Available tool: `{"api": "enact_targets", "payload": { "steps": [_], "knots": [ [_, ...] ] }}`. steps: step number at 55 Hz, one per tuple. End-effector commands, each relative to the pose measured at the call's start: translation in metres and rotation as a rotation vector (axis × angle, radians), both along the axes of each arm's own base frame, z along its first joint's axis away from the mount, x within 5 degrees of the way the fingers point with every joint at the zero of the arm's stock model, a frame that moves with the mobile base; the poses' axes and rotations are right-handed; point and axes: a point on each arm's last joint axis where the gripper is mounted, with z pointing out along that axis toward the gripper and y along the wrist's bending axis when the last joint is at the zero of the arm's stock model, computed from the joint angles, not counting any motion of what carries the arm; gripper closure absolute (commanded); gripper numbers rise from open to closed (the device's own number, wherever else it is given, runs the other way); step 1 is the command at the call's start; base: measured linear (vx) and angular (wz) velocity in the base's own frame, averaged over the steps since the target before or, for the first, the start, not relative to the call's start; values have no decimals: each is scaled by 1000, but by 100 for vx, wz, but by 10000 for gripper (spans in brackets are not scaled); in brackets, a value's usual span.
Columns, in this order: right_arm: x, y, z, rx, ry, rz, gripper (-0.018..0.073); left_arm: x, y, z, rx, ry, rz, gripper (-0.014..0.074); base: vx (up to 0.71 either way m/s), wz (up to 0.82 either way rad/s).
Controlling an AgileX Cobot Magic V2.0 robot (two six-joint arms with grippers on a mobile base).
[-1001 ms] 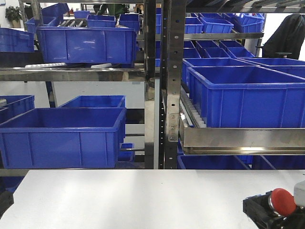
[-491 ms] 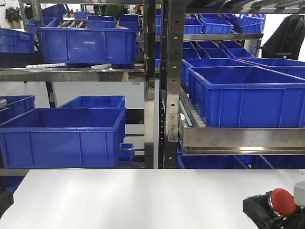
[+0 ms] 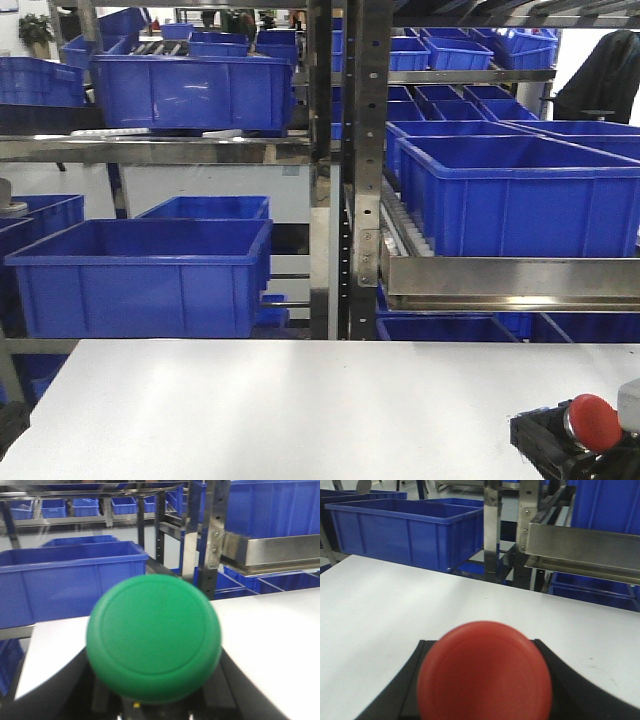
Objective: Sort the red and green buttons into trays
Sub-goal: 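Drive the base to the green and red trays holding both buttons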
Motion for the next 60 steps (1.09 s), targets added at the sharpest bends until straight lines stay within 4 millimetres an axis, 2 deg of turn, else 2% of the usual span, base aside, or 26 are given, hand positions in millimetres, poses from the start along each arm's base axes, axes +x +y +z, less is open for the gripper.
{"api": "enact_targets", "payload": {
  "steps": [1,60],
  "knots": [
    [1,1,22,45,-125,5,568,0,-4,20,-48,-113,-30,599,-11,19],
    [1,1,22,45,-124,5,568,0,-4,20,-47,-112,-30,599,-9,38]
  ]
}}
